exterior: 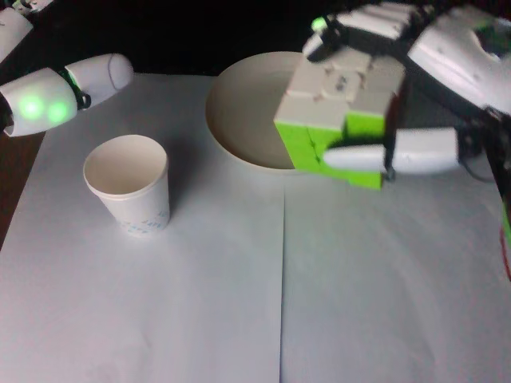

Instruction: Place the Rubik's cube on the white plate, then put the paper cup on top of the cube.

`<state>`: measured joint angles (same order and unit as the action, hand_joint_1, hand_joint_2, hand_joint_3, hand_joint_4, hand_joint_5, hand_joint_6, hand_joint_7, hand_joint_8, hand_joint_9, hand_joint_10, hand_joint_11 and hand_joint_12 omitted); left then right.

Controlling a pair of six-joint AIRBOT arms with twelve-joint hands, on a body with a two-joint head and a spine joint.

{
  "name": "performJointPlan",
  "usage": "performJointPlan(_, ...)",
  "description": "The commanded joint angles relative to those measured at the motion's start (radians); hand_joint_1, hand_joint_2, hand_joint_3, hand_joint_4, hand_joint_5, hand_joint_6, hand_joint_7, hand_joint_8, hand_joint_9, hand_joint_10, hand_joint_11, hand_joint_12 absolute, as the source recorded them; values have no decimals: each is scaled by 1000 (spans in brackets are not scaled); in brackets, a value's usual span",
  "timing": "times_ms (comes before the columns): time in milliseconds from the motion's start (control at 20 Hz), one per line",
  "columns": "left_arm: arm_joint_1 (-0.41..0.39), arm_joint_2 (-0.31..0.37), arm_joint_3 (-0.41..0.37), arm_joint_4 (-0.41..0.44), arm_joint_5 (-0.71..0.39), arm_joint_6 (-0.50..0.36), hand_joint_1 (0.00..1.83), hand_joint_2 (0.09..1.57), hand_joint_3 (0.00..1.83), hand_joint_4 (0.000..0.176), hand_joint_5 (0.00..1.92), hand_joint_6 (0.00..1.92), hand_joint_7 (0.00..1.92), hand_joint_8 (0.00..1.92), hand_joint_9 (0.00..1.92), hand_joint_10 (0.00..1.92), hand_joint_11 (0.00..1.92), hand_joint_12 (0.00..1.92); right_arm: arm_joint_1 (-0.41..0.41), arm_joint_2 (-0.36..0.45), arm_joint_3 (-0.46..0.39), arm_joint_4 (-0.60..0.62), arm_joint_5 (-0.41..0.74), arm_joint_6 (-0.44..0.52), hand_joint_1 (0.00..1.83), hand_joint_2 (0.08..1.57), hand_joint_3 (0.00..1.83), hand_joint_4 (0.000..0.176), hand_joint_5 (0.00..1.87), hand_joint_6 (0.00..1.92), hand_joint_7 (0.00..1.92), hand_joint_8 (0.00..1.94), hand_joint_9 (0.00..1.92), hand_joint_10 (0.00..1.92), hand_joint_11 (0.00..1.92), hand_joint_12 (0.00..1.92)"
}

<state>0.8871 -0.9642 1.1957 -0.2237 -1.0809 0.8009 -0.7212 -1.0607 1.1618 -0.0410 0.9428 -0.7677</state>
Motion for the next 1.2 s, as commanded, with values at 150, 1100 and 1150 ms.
performJointPlan(150, -6, -10, 3, -9, -121, -1, 302, 1264, 0, 107, 78, 2, 0, 0, 0, 0, 0, 0, 119, -99, 121, 43, -9, -17, 1090, 1359, 1, 0, 528, 1547, 601, 1774, 750, 1921, 965, 1921)
performJointPlan(1100, -6, -19, 7, -13, -140, -4, 294, 1265, 0, 109, 83, 0, 0, 0, 0, 0, 0, 77, 142, -279, 350, 213, -265, -21, 657, 1159, 0, 92, 0, 0, 0, 0, 105, 131, 0, 646)
performJointPlan(1150, -5, -19, 7, -14, -140, -4, 310, 1271, 0, 95, 85, 0, 0, 0, 0, 0, 0, 47, 141, -274, 343, 213, -265, -22, 636, 1183, 4, 98, 0, 0, 0, 0, 86, 108, 0, 652)
